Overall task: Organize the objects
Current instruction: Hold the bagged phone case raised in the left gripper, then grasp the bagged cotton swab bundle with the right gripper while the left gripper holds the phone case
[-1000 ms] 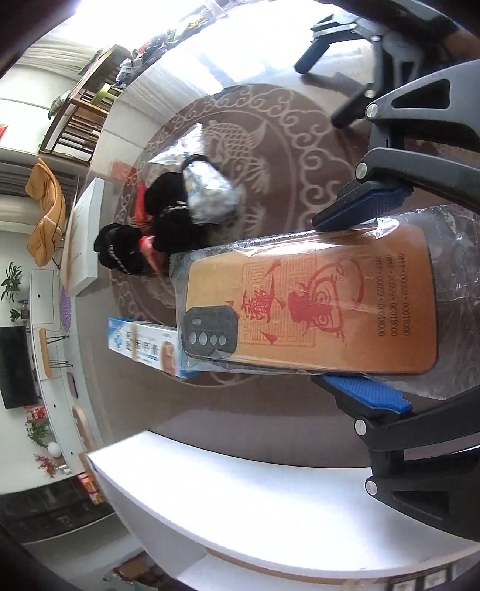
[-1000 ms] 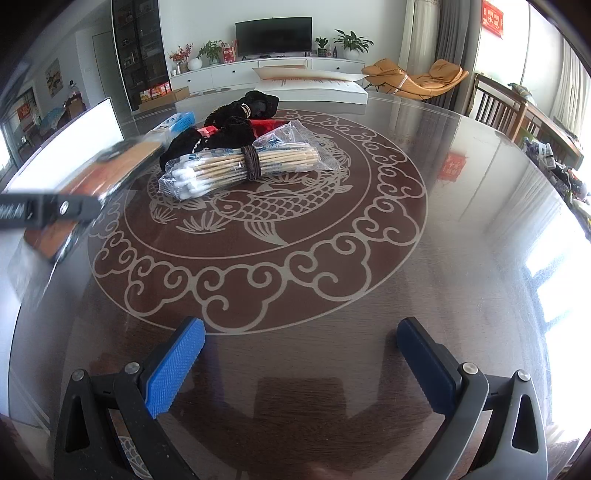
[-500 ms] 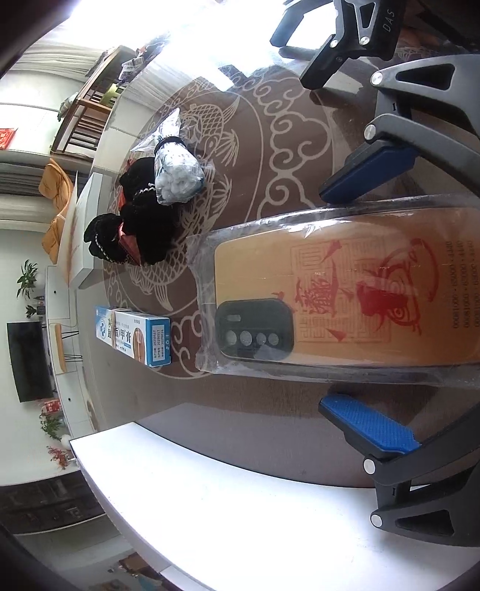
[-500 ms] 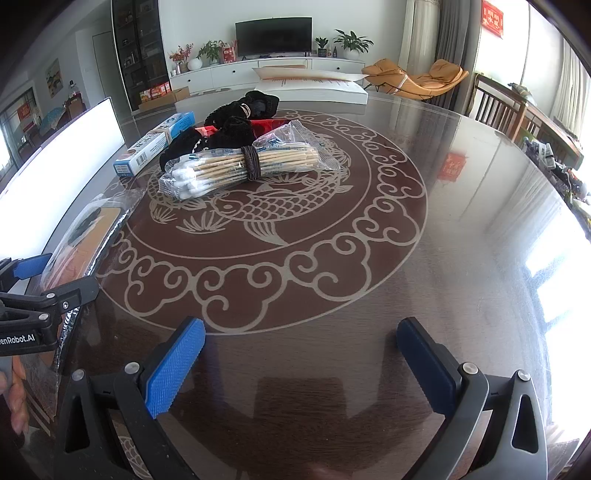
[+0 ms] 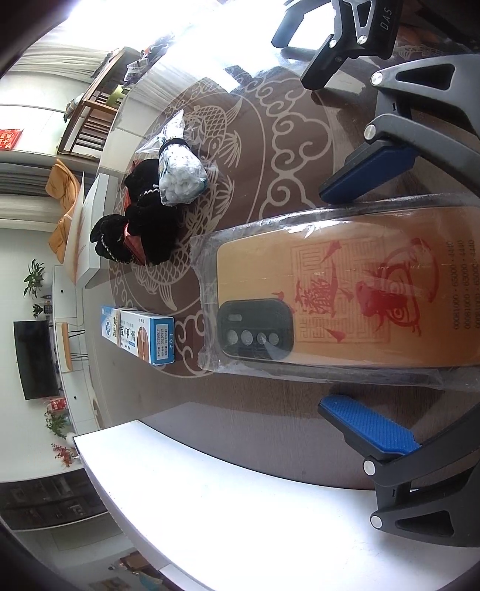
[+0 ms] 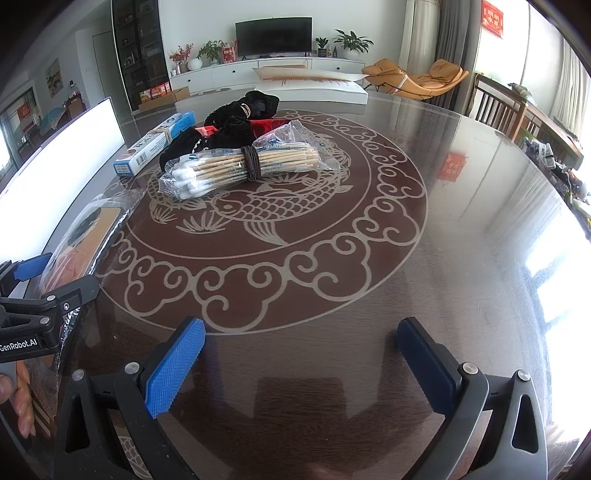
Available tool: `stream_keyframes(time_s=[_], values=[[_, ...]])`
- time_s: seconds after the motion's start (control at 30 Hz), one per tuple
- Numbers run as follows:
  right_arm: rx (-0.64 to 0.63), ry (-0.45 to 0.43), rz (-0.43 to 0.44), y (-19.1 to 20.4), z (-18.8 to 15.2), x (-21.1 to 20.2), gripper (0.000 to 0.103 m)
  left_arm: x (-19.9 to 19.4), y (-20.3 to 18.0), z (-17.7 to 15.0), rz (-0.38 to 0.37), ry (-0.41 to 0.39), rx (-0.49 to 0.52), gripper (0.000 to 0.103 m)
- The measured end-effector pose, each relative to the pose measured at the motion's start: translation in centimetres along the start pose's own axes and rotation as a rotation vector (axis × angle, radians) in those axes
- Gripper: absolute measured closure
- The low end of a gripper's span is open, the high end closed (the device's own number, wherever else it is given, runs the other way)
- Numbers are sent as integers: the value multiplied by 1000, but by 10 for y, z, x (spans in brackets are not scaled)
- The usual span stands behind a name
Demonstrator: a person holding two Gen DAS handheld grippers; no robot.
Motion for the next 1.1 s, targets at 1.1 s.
stream_keyframes(time_s=[1.1], values=[[30,42,34,20,71,54,26,-3,5,-3,19,-7,-19,0]])
Point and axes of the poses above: each gripper's, at about its wrist camera, not at the fingertips, and x roughly the way its jaws point, y to its left, z to its top, the point moved 4 cm from there along x, roughly the way its jaws point, and after that the axes turned 15 degrees about -y, right-handed, at the moved point
